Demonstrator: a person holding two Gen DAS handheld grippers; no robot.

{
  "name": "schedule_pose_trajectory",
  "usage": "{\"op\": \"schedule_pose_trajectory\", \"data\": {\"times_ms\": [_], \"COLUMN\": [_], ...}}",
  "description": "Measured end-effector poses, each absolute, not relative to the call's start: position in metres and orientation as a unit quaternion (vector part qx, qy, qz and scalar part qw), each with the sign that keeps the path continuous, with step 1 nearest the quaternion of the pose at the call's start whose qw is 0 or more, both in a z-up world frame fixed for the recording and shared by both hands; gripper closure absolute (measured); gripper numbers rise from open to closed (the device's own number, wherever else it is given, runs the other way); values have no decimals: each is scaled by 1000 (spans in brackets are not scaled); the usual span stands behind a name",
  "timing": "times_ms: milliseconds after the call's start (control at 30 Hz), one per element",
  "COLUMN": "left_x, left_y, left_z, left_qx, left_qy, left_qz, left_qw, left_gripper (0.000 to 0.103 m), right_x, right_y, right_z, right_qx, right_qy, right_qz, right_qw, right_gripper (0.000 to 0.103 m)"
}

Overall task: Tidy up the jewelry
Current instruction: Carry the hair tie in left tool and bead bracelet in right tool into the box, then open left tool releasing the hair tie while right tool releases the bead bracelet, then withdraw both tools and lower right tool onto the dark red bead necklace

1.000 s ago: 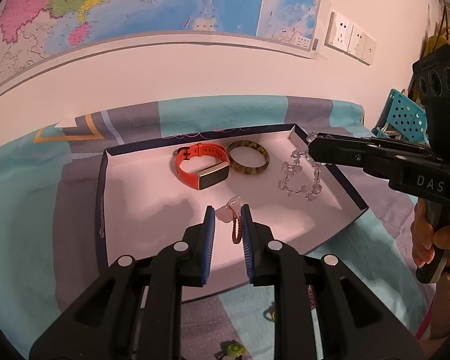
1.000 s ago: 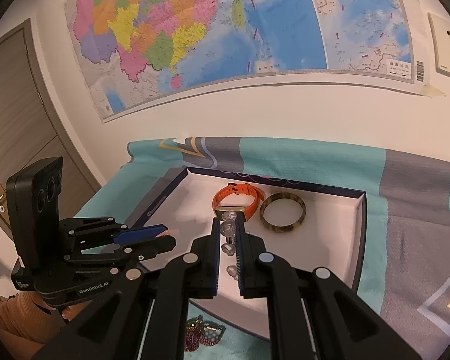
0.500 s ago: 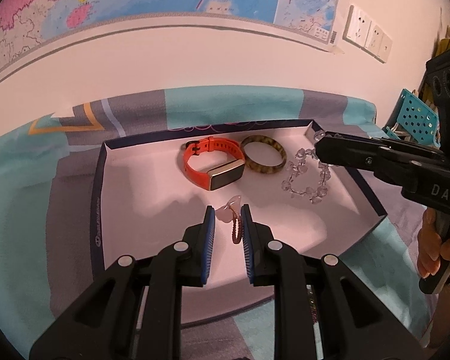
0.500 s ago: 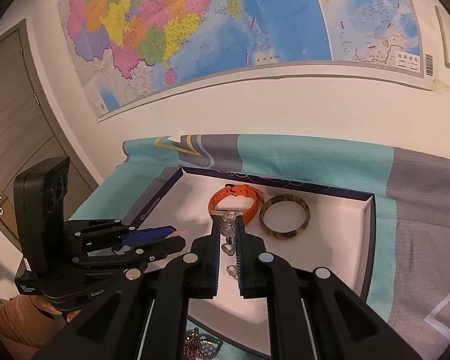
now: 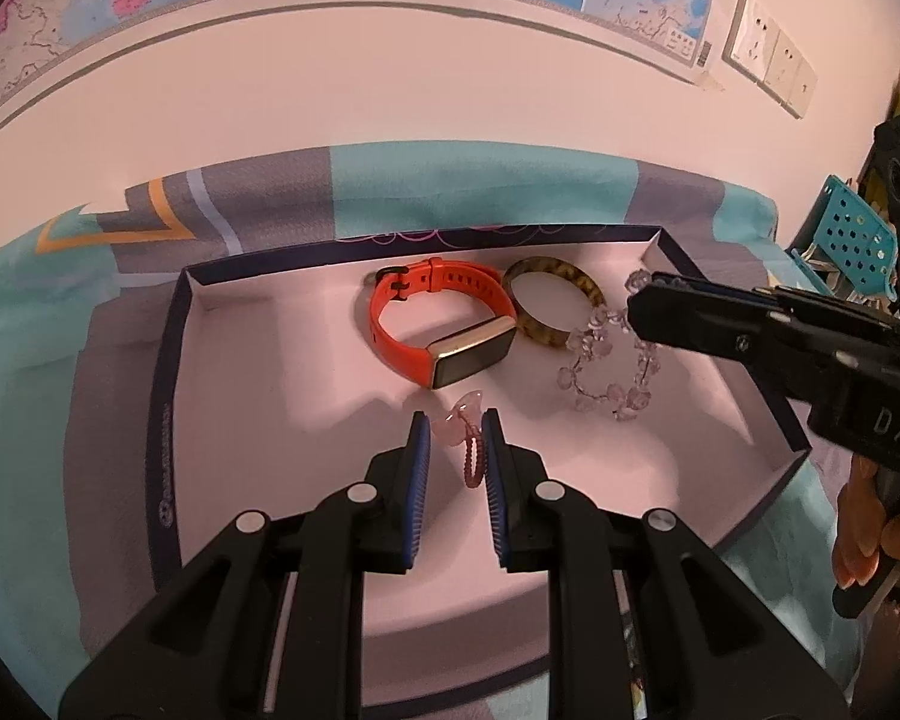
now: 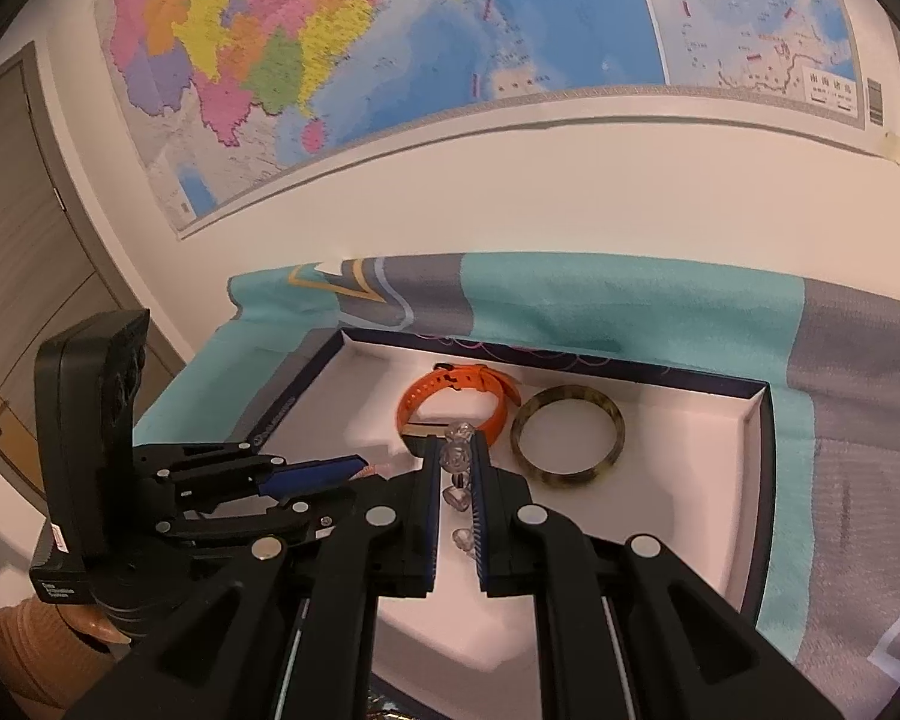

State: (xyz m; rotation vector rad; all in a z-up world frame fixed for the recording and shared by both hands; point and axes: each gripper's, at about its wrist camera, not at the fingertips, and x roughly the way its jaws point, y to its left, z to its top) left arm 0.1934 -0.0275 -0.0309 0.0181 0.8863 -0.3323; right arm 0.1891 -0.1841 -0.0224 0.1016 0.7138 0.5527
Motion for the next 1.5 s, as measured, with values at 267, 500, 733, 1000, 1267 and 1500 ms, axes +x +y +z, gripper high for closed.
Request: {"op": "schedule_pose_trajectory", "data": {"times_ms": [267, 500, 733, 1000, 1267, 1500], "left_x": [202, 205, 205, 184, 146, 106], "left_y": [-36, -38, -41, -31, -12, 11], "left_z": [-40, -41, -41, -18, 4, 4], "left_qx": [17, 15, 17, 13, 14, 17], "left_qy": [439, 441, 436, 404, 368, 357], "left_qz": [-153, -147, -143, -142, -136, -135], "left_qw": [885, 885, 888, 904, 920, 924], "left_gripper": [85, 84, 68, 53, 45, 41], "right_x": [196, 199, 201, 197, 163, 111], "right_y": [-190, -187, -190, -199, -219, -219], "right_z": [-33, -40, -51, -52, -34, -28], "right_qx": [48, 35, 30, 35, 35, 5], "right_qy": [357, 364, 382, 377, 340, 323], "right_qz": [251, 242, 228, 210, 208, 251], "right_qw": [898, 899, 895, 901, 917, 913], "right_gripper": [95, 95, 92, 66, 63, 60]}}
